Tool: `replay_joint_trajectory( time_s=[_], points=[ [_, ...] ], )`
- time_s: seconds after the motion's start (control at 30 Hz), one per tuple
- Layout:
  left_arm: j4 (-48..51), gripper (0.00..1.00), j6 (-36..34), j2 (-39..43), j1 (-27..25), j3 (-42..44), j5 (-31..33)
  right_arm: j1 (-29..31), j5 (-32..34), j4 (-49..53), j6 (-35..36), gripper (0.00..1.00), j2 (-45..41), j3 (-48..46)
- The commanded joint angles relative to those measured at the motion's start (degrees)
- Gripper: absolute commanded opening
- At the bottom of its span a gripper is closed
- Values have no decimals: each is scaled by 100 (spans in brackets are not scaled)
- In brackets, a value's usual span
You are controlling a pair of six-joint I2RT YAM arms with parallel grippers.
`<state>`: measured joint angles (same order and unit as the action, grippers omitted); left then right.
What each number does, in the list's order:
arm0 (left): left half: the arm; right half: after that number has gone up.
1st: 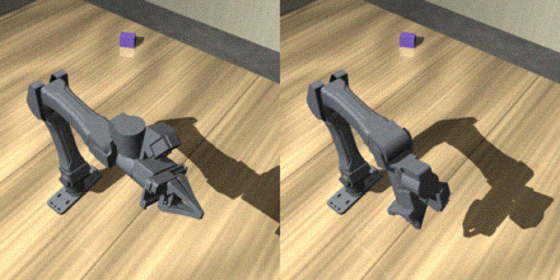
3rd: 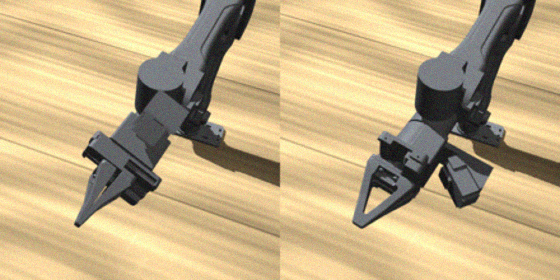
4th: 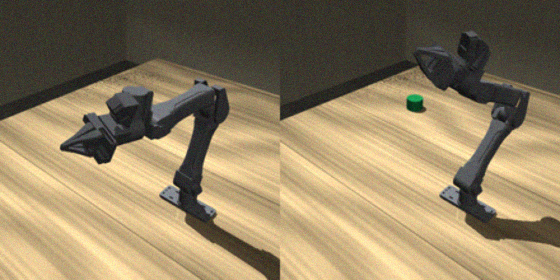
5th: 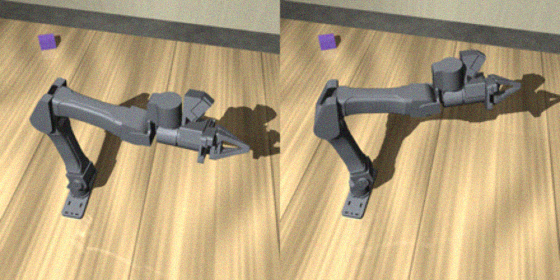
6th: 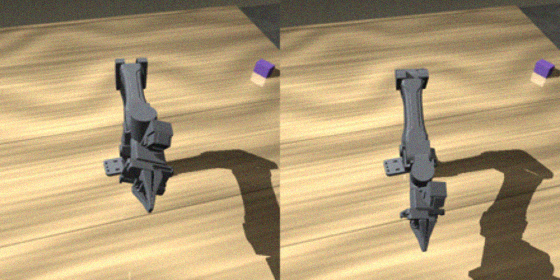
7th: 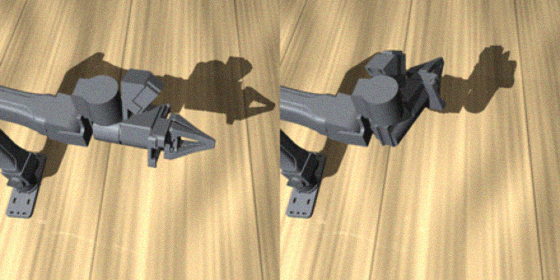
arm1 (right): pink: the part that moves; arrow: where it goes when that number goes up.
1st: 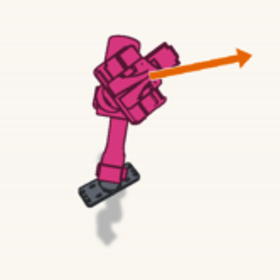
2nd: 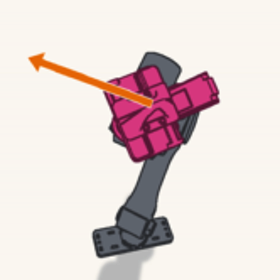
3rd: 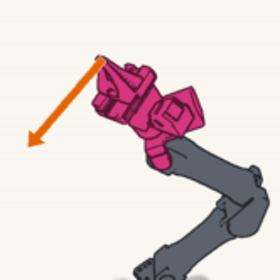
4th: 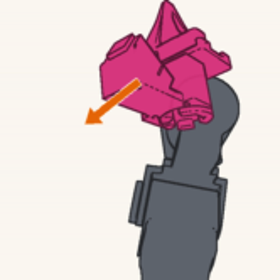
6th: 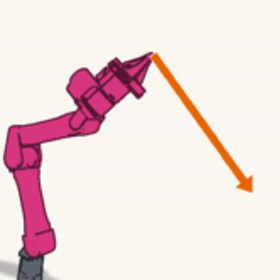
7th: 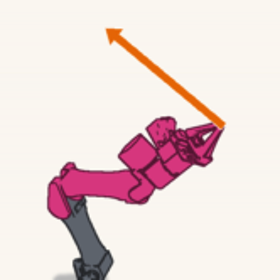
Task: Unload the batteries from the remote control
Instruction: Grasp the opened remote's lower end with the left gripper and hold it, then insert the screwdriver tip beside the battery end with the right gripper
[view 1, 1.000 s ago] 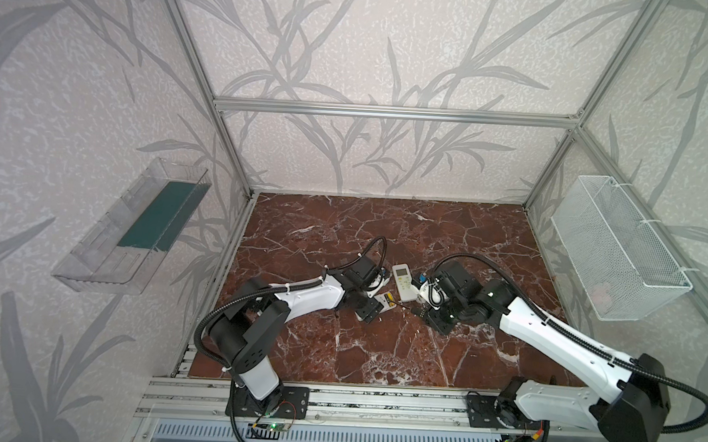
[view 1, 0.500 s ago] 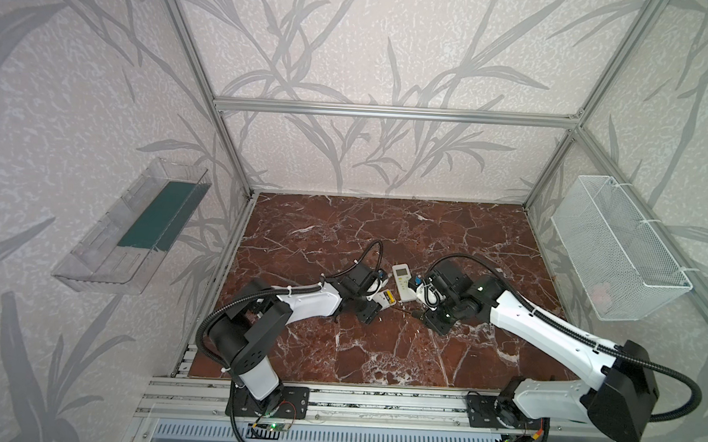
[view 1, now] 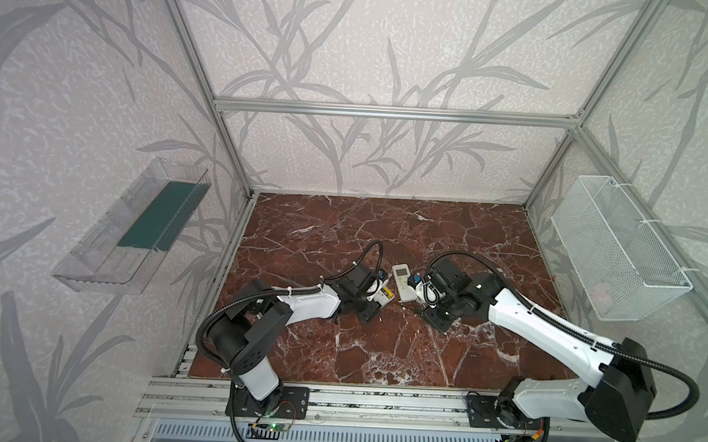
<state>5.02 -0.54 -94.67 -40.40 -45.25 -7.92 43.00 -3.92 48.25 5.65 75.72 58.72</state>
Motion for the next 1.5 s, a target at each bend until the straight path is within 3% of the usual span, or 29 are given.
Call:
replay_joint_trajectory(
  time_s=[0.0,0.2,0.67,1.47],
  points=[
    [280,59,-43,-111,-13,203,-193,-7,100,-373,196,0,-193,-90],
    [238,56,-104,-125,-27,230,-307,-11,247,-780,387,0,-302,-365],
    [73,56,27,106,-34,520,-304,15,293,-330,717,0,-256,-260],
    [78,55,1,63,-55,513,-356,15,430,-613,596,0,-82,-202]
  ],
)
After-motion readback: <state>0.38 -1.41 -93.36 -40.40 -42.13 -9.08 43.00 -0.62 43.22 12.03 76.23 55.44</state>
